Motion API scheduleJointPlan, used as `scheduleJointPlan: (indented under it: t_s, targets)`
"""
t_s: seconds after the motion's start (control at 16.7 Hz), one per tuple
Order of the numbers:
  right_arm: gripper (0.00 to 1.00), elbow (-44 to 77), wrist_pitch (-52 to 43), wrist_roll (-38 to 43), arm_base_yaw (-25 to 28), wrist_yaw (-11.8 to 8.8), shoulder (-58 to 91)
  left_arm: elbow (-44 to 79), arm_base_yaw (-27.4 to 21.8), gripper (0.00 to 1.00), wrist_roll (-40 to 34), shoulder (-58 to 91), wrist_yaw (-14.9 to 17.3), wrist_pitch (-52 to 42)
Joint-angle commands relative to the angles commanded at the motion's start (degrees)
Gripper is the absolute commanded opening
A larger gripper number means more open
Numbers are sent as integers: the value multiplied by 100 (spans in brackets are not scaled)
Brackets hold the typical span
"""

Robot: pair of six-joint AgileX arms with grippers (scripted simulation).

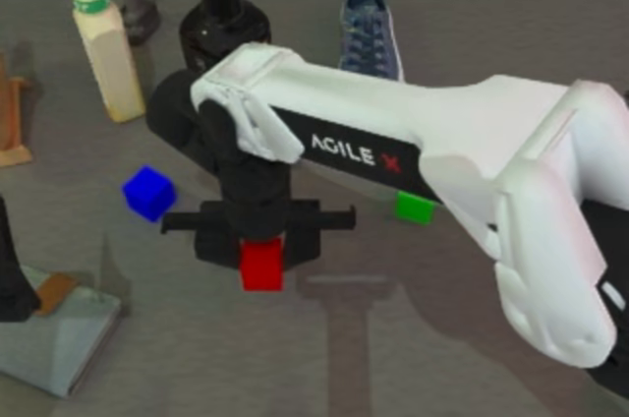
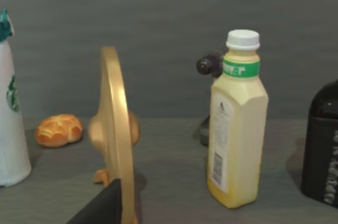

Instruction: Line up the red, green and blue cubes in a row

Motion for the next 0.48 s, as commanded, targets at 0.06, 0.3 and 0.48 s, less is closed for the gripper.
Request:
scheduleJointPlan:
  t_s: [0.06,0.3,0.48]
  targets:
    - [8,0,0,0,0,0,0,0,0,100,0,0,0,0]
    - [38,0,0,0,0,0,0,0,0,100,0,0,0,0]
    - [60,0,0,0,0,0,0,0,0,100,0,0,0,0]
